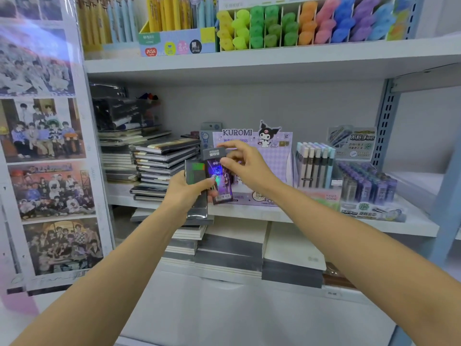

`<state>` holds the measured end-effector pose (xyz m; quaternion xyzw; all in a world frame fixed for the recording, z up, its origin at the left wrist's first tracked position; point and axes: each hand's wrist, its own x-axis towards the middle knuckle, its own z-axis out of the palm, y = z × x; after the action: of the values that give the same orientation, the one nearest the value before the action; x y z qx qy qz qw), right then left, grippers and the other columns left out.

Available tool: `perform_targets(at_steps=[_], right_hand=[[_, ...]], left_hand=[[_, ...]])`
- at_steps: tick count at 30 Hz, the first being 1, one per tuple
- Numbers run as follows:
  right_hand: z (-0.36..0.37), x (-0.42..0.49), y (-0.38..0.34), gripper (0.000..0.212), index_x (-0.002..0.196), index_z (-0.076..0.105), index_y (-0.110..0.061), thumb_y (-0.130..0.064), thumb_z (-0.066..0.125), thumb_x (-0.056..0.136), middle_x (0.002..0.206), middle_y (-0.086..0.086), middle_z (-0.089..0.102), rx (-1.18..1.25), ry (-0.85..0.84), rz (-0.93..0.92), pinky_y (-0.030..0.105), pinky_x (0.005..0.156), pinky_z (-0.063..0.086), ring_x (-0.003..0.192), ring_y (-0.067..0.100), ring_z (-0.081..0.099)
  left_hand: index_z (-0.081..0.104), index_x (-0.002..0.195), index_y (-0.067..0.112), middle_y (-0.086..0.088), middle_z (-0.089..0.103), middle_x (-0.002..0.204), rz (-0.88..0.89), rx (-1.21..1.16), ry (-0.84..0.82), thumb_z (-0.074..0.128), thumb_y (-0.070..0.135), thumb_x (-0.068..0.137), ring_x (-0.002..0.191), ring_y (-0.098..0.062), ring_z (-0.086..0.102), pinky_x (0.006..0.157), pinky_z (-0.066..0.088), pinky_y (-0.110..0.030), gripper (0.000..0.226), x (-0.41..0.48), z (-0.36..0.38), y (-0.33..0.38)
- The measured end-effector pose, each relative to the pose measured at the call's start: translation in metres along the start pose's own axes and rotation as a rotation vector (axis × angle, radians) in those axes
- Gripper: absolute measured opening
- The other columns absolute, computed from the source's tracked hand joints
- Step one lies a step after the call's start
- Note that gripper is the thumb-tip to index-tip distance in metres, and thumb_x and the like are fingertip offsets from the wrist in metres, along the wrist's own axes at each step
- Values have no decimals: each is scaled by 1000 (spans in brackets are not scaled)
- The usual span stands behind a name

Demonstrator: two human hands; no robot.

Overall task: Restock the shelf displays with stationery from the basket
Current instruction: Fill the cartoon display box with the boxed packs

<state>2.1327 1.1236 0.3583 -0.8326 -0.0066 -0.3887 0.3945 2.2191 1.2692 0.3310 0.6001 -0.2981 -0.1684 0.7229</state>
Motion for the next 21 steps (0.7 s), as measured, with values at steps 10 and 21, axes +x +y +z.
perform_targets(at_steps=[10,21], right_hand=[[12,22,21,21,111,50,-17,-11,58,94,87,3,71,-331,148,-25,37,76,54,75,19,63],[11,40,21,16,107,47,-17,-10,56,95,74,5,62,-496,7,-25,34,62,49,67,23,59]], left_hand=[[53,119,-6,-21,69,97,-60,-108,127,61,-3,90,67,-22,71,61,61,-29,30,20,-17,-8],[63,94,3,-13,75,87,-27,-104,71,62,0,90,75,-24,73,67,61,-31,5,32,-17,-23]])
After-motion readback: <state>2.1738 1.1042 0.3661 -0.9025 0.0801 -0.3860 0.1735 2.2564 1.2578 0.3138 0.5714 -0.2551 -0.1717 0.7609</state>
